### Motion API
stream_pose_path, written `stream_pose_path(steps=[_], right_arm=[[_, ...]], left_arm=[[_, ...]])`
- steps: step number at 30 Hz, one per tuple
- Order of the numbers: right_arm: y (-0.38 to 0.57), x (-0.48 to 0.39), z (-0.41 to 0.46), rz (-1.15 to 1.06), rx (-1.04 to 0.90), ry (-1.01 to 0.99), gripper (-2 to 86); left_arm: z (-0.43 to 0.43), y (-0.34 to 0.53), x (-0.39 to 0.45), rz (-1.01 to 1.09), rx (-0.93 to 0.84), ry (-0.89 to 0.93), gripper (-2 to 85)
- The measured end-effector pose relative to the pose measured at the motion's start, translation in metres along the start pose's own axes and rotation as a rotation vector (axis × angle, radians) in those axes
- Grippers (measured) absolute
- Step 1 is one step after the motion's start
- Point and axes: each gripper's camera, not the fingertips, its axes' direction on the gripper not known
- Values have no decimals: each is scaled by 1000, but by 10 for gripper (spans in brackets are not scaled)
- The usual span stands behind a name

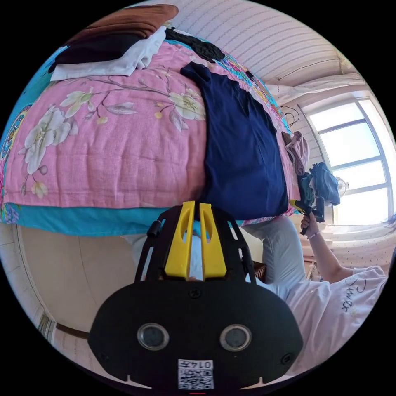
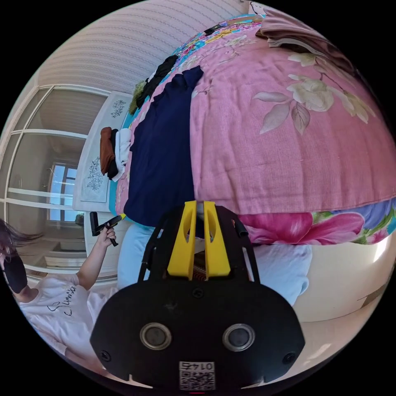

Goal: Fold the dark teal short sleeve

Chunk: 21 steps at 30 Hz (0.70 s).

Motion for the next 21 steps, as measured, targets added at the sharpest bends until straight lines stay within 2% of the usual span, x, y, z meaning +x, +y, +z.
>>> stream_pose_path(steps=[4, 8, 11, 13, 16, 21], right_arm=[[6, -13, 7, -37, 12, 77, 68], [7, -32, 33, -135, -80, 86, 111], [1, -42, 51, -152, -139, 175, 123], [-5, -43, 65, -151, -213, 191, 112], [-12, -45, 82, -163, -296, 197, 81], [-15, -52, 69, -190, -183, 108, 31]], left_arm=[[-1, 5, 4, 26, 10, -16, 38], [8, 6, 18, 146, -37, -55, 50], [28, 4, 28, 236, -119, -132, 61], [49, 0, 32, 256, -183, -168, 67], [61, -7, 38, 286, -176, -221, 57], [61, -16, 46, 336, -138, -183, 6]])
